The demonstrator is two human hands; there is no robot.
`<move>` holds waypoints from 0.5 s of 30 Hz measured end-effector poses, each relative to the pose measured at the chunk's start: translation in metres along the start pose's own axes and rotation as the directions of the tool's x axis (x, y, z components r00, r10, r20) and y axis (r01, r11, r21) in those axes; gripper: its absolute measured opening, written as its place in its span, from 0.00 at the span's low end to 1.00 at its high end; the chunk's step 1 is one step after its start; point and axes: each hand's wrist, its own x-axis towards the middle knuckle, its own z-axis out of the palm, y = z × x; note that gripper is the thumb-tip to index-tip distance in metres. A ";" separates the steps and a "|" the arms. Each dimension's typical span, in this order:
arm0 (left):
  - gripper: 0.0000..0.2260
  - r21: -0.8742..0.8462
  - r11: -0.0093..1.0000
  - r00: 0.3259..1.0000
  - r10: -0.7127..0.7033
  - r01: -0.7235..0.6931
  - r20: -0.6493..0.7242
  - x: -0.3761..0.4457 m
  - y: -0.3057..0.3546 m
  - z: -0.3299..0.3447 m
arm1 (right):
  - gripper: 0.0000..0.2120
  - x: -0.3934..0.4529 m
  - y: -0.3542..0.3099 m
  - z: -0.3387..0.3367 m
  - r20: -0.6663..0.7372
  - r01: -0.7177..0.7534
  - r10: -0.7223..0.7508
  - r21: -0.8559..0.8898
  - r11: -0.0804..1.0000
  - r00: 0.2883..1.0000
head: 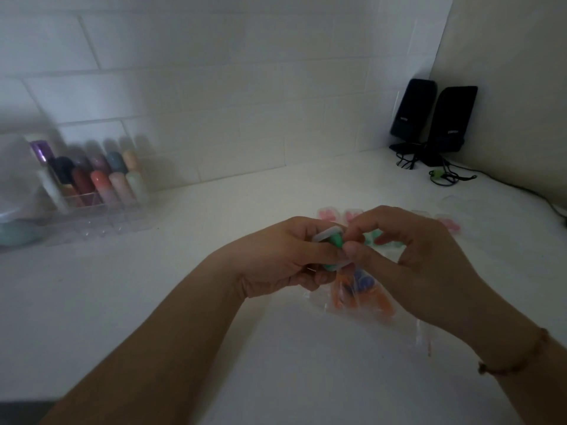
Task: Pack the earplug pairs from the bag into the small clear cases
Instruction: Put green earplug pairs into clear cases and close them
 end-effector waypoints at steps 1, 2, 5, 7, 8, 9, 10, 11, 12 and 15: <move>0.07 -0.004 1.000 1.000 -0.001 0.001 0.005 0.000 0.001 0.000 | 0.03 0.000 0.000 0.000 0.004 -0.001 0.001 0.016 1.000 1.000; 0.08 -0.006 1.000 1.000 -0.002 0.002 0.005 0.000 0.001 0.000 | 0.03 0.000 0.000 0.000 0.004 0.001 -0.001 0.021 1.000 1.000; 0.07 0.012 1.000 1.000 0.006 -0.006 0.012 0.000 0.001 0.000 | 0.04 0.001 0.001 0.001 -0.009 0.047 -0.048 -0.035 0.998 0.999; 0.03 0.028 1.000 1.000 0.011 -0.012 0.027 0.000 0.001 0.001 | 0.05 0.001 0.001 0.001 0.006 0.090 -0.090 -0.075 0.993 0.996; 0.03 0.036 0.999 0.999 0.011 -0.013 0.031 -0.001 0.001 0.001 | 0.06 0.001 0.001 0.000 0.014 0.119 -0.118 -0.092 0.989 0.993; 0.03 0.042 0.999 0.999 0.008 -0.009 0.034 -0.001 0.001 0.001 | 0.07 0.002 0.002 -0.001 0.020 0.155 -0.154 -0.114 0.981 0.988; 0.03 0.045 0.999 0.999 0.004 -0.006 0.041 -0.001 0.001 0.000 | 0.08 0.002 0.002 -0.002 0.023 0.192 -0.191 -0.146 0.970 0.981; 0.03 0.043 0.999 0.999 0.003 -0.006 0.053 -0.001 0.001 0.001 | 0.08 0.002 0.002 -0.004 0.027 0.230 -0.229 -0.193 0.954 0.973; 0.04 0.040 0.999 0.997 0.006 -0.009 0.071 -0.002 0.001 0.001 | 0.08 0.002 0.002 -0.006 0.035 0.267 -0.268 -0.257 0.929 0.963; 0.08 0.038 0.999 0.992 0.019 -0.023 0.123 -0.001 0.002 0.003 | 0.11 0.003 0.000 -0.014 0.106 0.376 -0.370 -0.453 0.808 0.923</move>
